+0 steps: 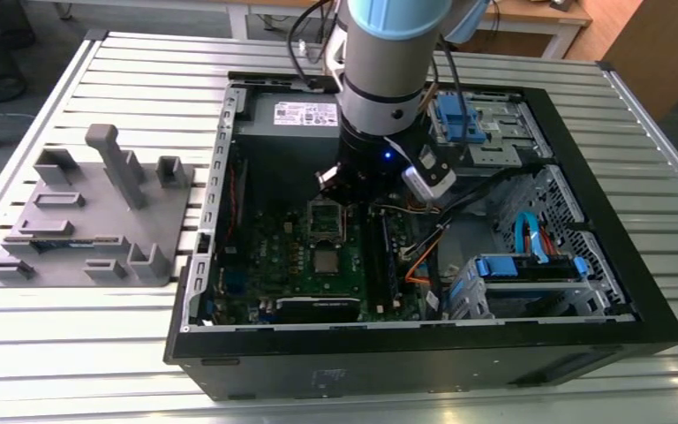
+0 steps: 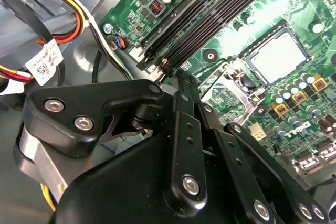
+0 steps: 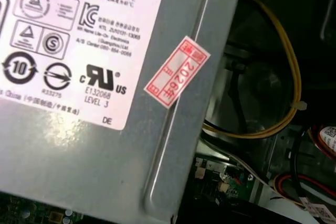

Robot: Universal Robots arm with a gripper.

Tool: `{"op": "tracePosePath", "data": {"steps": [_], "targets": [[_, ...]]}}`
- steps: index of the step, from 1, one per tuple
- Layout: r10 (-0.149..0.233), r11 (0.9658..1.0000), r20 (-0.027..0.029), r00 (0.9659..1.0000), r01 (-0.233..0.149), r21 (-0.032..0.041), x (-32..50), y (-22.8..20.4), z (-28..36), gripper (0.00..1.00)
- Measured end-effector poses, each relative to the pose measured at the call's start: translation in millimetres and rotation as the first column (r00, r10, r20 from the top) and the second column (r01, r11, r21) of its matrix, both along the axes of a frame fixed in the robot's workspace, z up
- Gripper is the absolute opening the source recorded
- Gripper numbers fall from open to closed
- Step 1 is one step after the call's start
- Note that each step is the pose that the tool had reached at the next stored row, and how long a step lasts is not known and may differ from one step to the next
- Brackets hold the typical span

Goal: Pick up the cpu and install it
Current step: 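Close the cpu cover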

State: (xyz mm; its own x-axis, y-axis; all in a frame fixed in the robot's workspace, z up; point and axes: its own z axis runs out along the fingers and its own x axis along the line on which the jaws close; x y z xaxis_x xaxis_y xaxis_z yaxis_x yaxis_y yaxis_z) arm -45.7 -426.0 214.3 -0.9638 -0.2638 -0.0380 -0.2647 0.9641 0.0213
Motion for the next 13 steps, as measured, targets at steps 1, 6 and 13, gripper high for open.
{"op": "tracePosePath", "data": {"steps": [1,6,13], "targets": [[0.006,1.0,0.0,1.0,-0.006,-0.0001,0.0,0.5,-0.7,0.11],[0.041,0.9991,-0.0001,0.9991,-0.041,0.0002,0.0,2.4,-2.9,0.11],[0.051,0.9987,0.0002,0.9987,-0.051,0.0031,0.2,8.0,-5.0,0.11]]}}
